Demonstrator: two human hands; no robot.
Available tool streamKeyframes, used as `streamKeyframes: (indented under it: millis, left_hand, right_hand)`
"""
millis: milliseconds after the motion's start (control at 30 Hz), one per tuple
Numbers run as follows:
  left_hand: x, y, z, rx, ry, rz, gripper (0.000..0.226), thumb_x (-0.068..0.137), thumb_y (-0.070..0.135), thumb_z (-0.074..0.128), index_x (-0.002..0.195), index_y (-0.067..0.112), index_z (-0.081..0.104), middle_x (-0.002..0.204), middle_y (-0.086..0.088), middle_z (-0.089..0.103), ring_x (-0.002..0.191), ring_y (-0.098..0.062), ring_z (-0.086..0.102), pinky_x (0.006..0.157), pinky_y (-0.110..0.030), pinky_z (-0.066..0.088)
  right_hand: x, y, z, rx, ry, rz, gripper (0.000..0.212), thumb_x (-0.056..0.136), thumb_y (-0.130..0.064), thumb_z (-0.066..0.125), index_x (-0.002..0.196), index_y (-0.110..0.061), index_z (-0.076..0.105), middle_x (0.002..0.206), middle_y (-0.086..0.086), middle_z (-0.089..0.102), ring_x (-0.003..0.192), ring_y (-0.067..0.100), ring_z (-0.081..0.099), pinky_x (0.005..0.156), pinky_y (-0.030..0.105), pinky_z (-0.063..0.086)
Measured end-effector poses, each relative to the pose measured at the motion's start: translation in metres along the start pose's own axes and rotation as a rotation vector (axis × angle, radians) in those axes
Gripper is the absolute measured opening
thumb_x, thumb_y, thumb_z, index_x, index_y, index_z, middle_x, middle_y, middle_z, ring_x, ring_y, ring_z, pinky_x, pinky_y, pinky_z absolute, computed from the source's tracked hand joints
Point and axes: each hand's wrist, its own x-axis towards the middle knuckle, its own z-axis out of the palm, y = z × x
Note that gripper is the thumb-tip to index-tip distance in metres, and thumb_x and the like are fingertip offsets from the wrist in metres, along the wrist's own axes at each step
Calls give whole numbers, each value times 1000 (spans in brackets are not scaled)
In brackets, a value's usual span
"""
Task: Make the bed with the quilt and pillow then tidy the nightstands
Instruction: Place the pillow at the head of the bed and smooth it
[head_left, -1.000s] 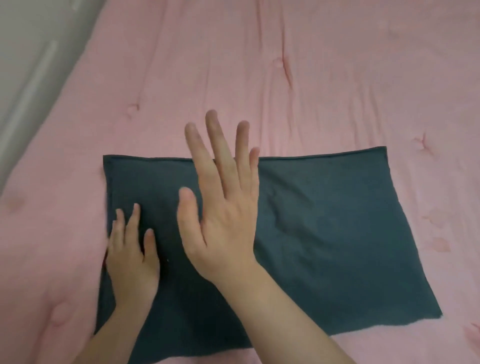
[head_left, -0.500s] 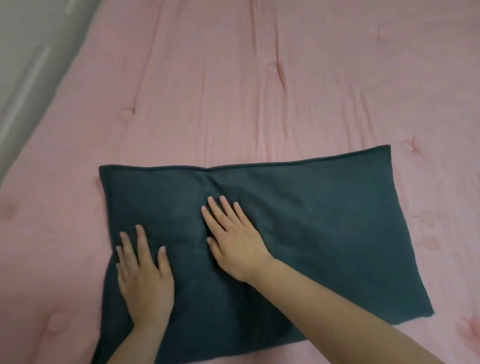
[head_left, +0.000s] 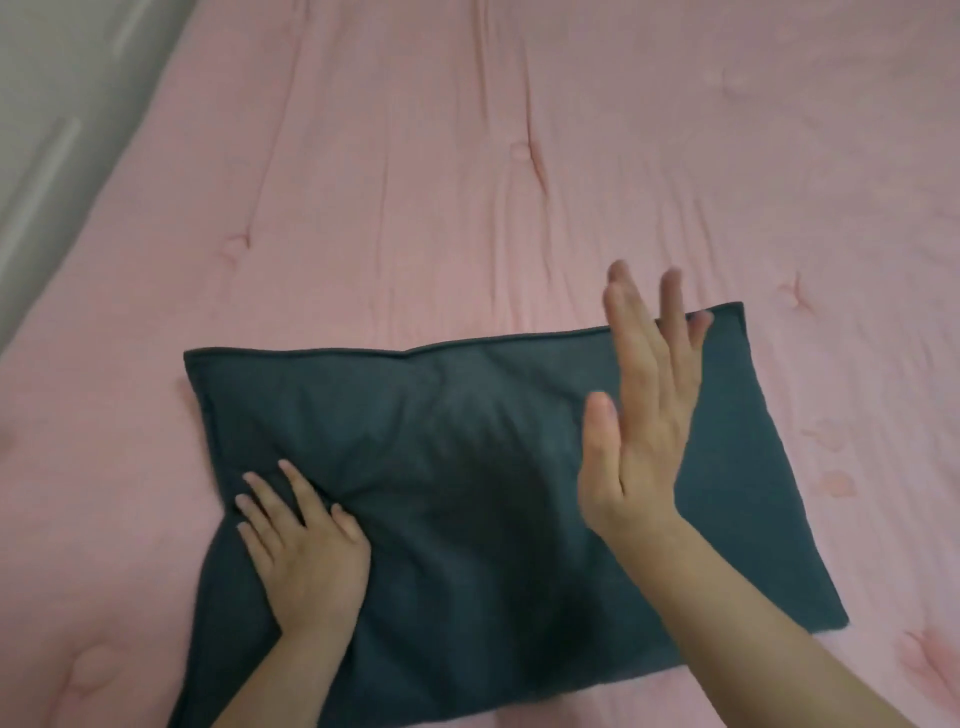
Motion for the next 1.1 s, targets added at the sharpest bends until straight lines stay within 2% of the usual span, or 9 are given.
streamKeyframes:
  millis: [133, 333, 500, 667, 733, 833, 900, 1000, 1100]
  left_hand:
    - [-36, 31, -10, 14, 76, 192, 67, 93, 34, 24, 155, 12, 11, 162, -14, 5, 149, -34, 4, 121, -50, 9]
    - [-49, 22, 17, 135, 31, 332, 67, 94, 41, 27, 154, 16, 16, 161, -17, 5, 149, -36, 6, 118, -56, 12]
    - [-45, 25, 12, 161, 22, 343, 66, 94, 42, 25, 154, 17, 16, 162, -16, 4, 149, -35, 6, 118, -55, 13]
    - [-42, 22, 11, 185, 31, 350, 67, 93, 41, 26, 154, 16, 17, 161, -18, 5, 149, -36, 6, 118, -56, 12]
    - [-41, 23, 10, 183, 28, 340, 67, 93, 41, 26, 154, 16, 18, 161, -18, 5, 149, -36, 6, 118, -56, 12]
    - [-45, 18, 8, 186, 48, 363, 67, 92, 41, 27, 154, 16, 18, 161, -18, 6, 149, -37, 8, 118, -57, 13]
    - [-43, 17, 8, 199, 44, 362, 68, 92, 41, 28, 154, 15, 18, 161, -19, 5, 149, -37, 7, 118, -57, 13]
    - [-40, 21, 8, 210, 27, 348, 68, 92, 40, 28, 154, 15, 17, 161, -19, 4, 149, -37, 5, 117, -57, 14]
    - [-44, 19, 8, 205, 18, 354, 68, 92, 42, 28, 154, 16, 16, 161, -18, 2, 149, -36, 5, 117, -57, 14]
  right_hand:
    - [-67, 56, 52, -422, -647, 147, 70, 97, -60, -1, 157, -24, 2, 162, -3, -18, 151, 27, -8, 121, 45, -5]
    - [6, 35, -10, -181, 138, 142, 58, 98, -20, 32, 154, -13, 23, 161, -8, 11, 152, 28, -2, 123, 43, -2]
    - [-32, 79, 41, -434, -702, 448, 79, 92, -64, -6, 155, -19, -9, 164, -1, -14, 148, 23, -21, 121, 51, -3]
    - [13, 18, 4, 33, -42, 85, 59, 102, -27, 32, 156, -12, 14, 163, -3, 5, 152, 25, -3, 123, 48, -1]
    - [-24, 24, 35, -200, -241, -2, 61, 101, -35, 29, 155, -14, 13, 163, 1, 0, 152, 30, 2, 122, 49, -1]
    - [-48, 37, 70, -373, -656, 237, 69, 99, -51, 21, 157, -18, 3, 164, 1, -10, 151, 28, -10, 120, 50, -8]
    - [-17, 13, 59, -182, -548, 298, 72, 99, -50, 28, 157, -18, 2, 164, 2, -9, 149, 21, -21, 120, 50, -12]
    - [-11, -27, 35, 120, -76, 252, 63, 99, -30, 35, 156, -15, 13, 164, -1, 5, 151, 20, -10, 122, 43, -7]
    - [-63, -19, 81, -87, -346, 166, 65, 102, -44, 29, 157, -19, 5, 163, 6, -16, 152, 30, 4, 122, 47, 0]
